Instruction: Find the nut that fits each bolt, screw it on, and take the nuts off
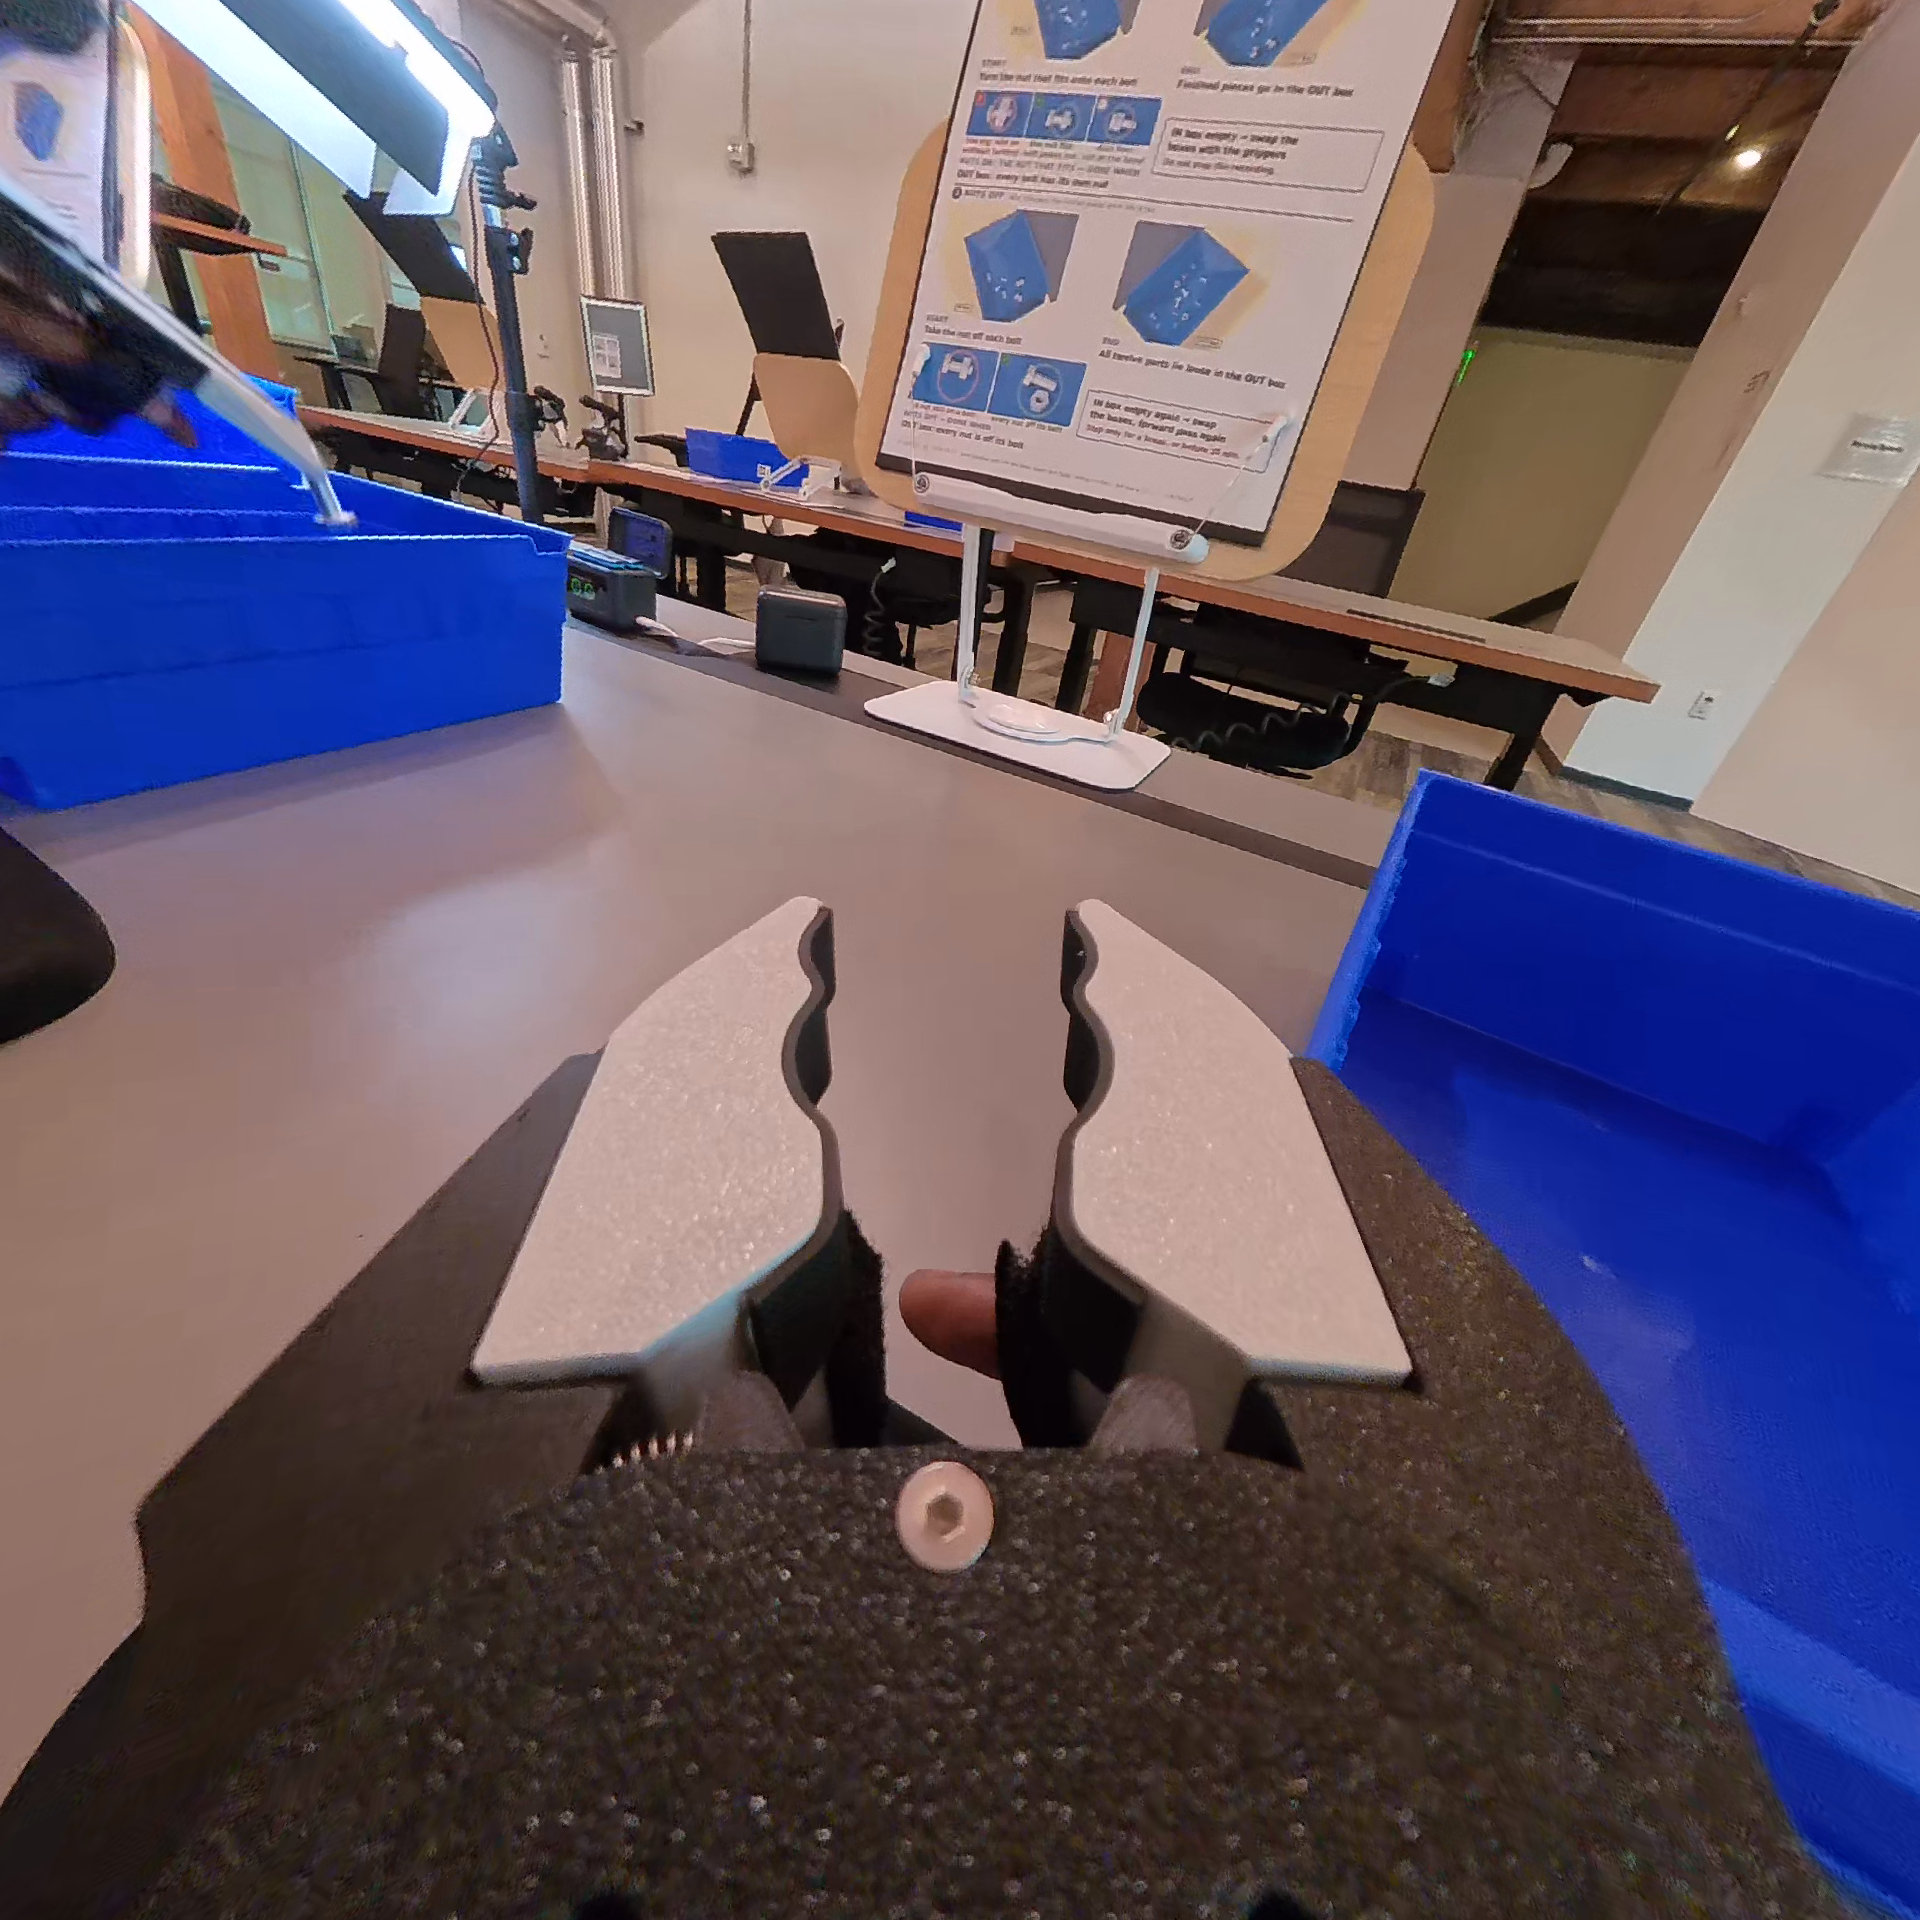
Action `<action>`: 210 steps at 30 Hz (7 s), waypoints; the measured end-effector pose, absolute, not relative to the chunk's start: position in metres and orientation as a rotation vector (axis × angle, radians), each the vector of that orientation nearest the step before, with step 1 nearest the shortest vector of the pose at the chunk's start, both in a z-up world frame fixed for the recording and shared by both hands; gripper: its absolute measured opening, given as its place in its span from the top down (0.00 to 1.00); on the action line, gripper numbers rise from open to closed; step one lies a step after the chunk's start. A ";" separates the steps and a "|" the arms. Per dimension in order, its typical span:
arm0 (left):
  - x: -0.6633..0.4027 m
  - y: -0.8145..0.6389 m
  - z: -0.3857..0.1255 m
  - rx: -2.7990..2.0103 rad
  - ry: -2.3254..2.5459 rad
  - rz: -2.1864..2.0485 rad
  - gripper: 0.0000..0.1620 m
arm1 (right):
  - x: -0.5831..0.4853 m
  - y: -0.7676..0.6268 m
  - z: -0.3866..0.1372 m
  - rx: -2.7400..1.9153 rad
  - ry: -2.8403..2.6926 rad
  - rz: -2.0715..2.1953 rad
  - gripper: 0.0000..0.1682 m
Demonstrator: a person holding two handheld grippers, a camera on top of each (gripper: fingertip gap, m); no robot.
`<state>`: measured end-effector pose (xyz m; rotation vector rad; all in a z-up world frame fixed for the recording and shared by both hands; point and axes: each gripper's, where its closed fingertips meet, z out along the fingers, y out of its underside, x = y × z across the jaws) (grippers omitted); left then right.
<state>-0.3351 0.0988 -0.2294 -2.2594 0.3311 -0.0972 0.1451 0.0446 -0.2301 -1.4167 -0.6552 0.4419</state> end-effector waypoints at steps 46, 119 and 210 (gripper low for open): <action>-0.224 0.001 -0.201 -2.192 0.686 -0.128 0.70 | 0.144 0.042 -0.230 -1.399 -0.668 0.435 0.76; -0.027 -0.051 -0.244 -2.065 1.576 -0.238 0.89 | 0.145 0.041 -0.226 -1.362 -0.654 0.424 0.76; -0.026 -0.048 -0.244 -1.543 0.830 -0.715 0.89 | 0.000 -0.060 -0.249 -1.602 -1.846 0.891 0.76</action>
